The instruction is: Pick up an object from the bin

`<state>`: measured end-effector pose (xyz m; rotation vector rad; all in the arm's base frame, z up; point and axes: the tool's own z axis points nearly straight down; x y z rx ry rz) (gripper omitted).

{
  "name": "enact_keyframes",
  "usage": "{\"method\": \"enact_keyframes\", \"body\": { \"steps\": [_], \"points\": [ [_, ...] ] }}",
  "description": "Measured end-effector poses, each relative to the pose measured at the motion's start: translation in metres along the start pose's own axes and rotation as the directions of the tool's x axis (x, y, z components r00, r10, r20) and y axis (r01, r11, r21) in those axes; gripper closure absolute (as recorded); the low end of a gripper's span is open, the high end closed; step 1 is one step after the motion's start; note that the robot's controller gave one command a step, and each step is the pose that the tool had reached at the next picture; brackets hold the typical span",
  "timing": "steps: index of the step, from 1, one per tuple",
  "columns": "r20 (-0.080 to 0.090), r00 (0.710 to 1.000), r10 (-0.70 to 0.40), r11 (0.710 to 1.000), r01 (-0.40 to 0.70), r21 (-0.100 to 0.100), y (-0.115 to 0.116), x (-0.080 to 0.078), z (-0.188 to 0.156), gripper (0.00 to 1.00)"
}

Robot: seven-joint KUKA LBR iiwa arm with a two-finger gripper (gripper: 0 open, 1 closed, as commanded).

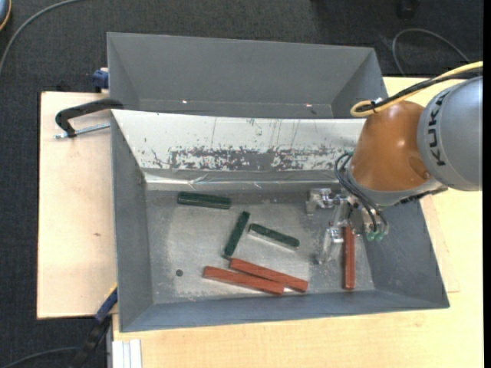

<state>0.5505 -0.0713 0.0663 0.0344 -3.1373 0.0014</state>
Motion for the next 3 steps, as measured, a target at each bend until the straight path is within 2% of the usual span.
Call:
{"method": "enact_keyframes", "body": {
  "steps": [1, 2, 3],
  "points": [
    [0.005, 1.0, -0.023, 1.0, 0.023, -0.004, 0.049, 0.0, -0.005, 0.0],
    [0.005, 1.0, -0.019, 1.0, 0.019, -0.002, 0.046, 0.0, -0.005, 1.0],
    [0.02, 0.989, -0.143, 0.99, 0.143, 0.001, 0.068, -0.034, -0.158, 1.0]
  ]
}}
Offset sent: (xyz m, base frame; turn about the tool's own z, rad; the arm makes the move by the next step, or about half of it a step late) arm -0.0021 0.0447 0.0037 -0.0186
